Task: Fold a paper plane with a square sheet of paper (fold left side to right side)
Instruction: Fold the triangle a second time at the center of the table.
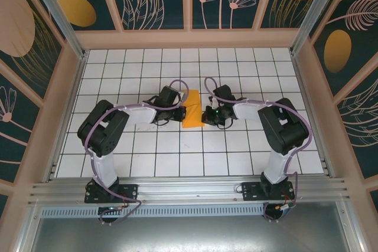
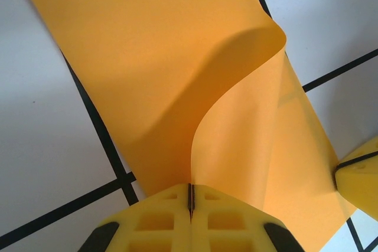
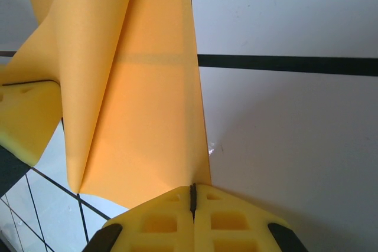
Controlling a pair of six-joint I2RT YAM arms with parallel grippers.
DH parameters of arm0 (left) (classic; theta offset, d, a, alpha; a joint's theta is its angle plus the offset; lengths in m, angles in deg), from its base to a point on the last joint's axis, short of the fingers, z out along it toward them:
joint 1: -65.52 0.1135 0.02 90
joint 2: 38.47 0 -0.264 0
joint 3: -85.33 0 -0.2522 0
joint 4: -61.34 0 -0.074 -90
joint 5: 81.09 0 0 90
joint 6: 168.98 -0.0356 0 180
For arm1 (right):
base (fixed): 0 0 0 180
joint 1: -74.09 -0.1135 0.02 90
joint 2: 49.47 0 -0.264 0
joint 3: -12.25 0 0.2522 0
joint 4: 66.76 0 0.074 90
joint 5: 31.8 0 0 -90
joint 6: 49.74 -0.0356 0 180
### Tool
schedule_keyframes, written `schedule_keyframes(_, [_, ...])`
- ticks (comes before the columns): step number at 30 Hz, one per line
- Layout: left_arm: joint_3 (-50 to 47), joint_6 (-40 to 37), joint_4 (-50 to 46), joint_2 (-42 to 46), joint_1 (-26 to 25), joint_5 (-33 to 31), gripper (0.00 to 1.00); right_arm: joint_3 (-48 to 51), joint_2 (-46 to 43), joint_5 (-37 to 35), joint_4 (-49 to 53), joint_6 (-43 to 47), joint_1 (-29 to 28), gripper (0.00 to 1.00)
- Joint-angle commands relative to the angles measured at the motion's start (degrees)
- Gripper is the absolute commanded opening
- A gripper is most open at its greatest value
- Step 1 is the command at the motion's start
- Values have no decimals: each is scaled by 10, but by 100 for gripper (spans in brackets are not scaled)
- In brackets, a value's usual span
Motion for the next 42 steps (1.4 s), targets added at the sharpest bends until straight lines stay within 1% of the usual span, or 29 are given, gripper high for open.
schedule_keyframes(1, [14, -12, 8, -16, 4, 12, 0, 1, 20, -25, 47, 14, -5, 1])
schedule_keyframes(5, [11, -17, -6, -22, 4, 8, 0, 4, 3, -23, 28, 13, -4, 3])
schedule_keyframes(8, [9, -21, -17, -27, 4, 0, 0, 8, -23, -7, 0, 11, 0, 3])
schedule_keyframes(11, [9, -24, -26, -32, 4, -5, 0, 12, -53, 7, -31, 1, 10, 4])
schedule_keyframes(14, [8, -26, -29, -32, 4, -8, 0, 24, -73, 31, -82, -21, 20, 3])
schedule_keyframes(18, [8, -27, -32, -34, 4, -10, 0, 9, -48, 64, -152, -57, 19, 2])
schedule_keyframes(20, [8, -27, -32, -34, 4, -10, 0, -7, -27, 66, -169, -68, 14, 2])
schedule_keyframes(25, [11, -28, -35, -35, 4, -10, 0, -57, 28, 61, -169, -67, 1, 1])
schedule_keyframes(31, [12, -29, -36, -38, 4, -10, 0, -93, 74, 58, -154, -64, -8, 1])
schedule_keyframes(38, [14, -29, -37, -39, 4, -8, 0, -110, 105, 50, -113, -44, -15, 1])
schedule_keyframes(42, [16, -29, -39, -41, 3, -5, 0, -116, 111, 29, -84, -31, -16, 1])
